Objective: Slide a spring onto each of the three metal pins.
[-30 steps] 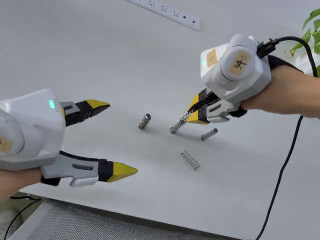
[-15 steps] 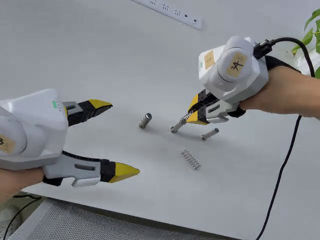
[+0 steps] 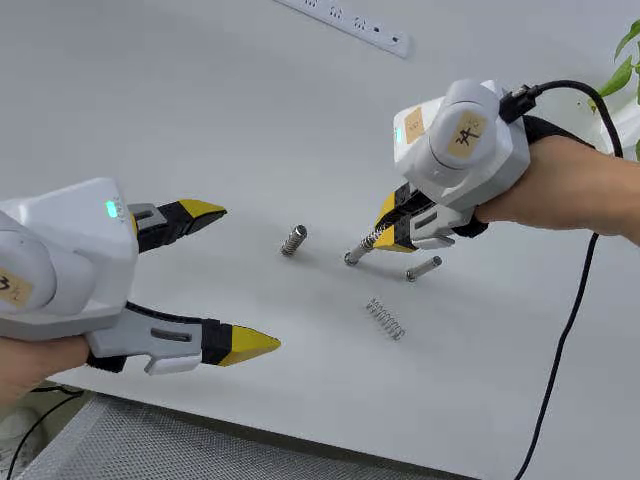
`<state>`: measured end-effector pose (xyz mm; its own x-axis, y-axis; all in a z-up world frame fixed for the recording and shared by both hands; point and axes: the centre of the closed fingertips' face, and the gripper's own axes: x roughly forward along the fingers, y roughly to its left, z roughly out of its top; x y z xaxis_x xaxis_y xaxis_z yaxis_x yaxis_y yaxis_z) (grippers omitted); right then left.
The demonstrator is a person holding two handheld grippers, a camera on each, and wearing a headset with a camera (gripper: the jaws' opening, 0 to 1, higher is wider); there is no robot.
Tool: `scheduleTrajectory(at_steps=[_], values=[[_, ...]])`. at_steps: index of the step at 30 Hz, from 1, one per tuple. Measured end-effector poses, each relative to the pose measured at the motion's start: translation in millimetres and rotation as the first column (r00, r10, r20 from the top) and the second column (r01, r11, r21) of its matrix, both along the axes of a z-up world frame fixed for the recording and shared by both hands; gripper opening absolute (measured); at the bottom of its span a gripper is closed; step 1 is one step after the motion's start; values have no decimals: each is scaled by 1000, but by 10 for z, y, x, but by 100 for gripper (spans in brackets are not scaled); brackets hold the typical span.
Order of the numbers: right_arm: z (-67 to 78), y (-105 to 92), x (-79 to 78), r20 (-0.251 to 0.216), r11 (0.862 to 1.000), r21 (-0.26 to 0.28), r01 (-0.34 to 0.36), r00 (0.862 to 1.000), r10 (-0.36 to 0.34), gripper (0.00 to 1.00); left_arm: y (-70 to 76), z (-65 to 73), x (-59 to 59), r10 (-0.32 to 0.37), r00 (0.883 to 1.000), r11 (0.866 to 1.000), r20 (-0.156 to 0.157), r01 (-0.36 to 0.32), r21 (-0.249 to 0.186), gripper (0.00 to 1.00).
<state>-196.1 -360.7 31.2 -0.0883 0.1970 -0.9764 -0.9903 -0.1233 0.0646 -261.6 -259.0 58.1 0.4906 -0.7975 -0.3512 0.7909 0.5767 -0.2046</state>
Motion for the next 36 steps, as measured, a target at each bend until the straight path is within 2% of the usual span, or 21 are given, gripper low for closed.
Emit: scheduleTrajectory(at_steps=[13, 36], values=[[-117, 13, -8, -6, 1000, -7, -12, 1000, 12, 7, -11, -16, -3, -3, 1000, 1000, -8, 3, -5, 82], [-348, -7, 24, -13, 1000, -7, 5, 1000, -5, 7, -1, -33, -15, 2, 1000, 1000, -15, -2, -6, 81]])
